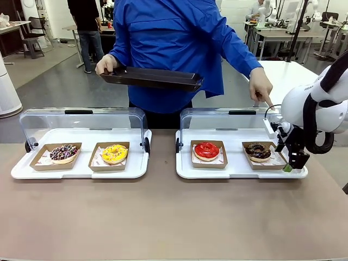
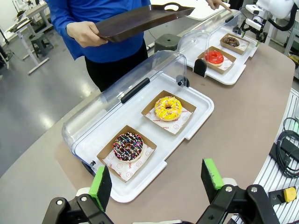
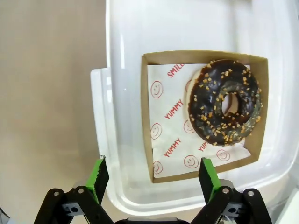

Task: Provide the desired donut to the person.
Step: Pick up and lift the Paper togo box containing the Donut pointed at by the person.

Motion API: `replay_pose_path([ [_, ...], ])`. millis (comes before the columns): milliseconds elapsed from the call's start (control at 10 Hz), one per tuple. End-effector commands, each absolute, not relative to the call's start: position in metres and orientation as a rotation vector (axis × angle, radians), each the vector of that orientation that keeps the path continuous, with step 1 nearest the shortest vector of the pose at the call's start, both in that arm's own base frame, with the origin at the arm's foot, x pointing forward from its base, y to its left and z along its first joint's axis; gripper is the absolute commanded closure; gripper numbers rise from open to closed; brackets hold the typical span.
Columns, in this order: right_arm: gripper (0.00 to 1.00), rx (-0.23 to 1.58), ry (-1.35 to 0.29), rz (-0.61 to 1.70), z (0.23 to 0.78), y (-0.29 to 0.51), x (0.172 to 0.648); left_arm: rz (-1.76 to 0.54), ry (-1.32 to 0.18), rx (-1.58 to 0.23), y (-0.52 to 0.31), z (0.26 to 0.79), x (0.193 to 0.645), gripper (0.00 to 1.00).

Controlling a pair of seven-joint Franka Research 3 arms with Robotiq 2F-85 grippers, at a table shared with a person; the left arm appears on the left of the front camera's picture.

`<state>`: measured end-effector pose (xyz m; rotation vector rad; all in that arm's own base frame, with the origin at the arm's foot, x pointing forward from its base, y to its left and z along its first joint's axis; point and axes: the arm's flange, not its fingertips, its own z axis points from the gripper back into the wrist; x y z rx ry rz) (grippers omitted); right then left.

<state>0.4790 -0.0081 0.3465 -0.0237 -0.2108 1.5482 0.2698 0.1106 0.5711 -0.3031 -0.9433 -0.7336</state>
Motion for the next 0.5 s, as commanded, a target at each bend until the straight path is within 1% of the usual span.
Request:
replay_pose_path([
  [0, 0.31, -0.06, -0.229, 1.522, 0.339, -0.003, 0.488, -0.715, -0.944, -0.31, 0.11, 0.572, 0.27, 0.0],
  [100, 0.57, -0.069, -0.244, 1.525, 0.335, -0.002, 0.49, -0.715, -0.944, -0.31, 0.11, 0.572, 0.27, 0.0],
  [200, 0.88, -0.091, -0.232, 1.519, 0.333, -0.002, 0.493, -0.715, -0.944, -0.31, 0.11, 0.572, 0.27, 0.0],
  [300, 1.0, -0.08, -0.2, 1.521, 0.329, -0.003, 0.495, -0.715, -0.944, -0.31, 0.11, 0.572, 0.27, 0.0],
  [400, 1.0, -0.056, -0.179, 1.531, 0.327, -0.002, 0.496, -0.715, -0.944, -0.31, 0.11, 0.572, 0.27, 0.0],
])
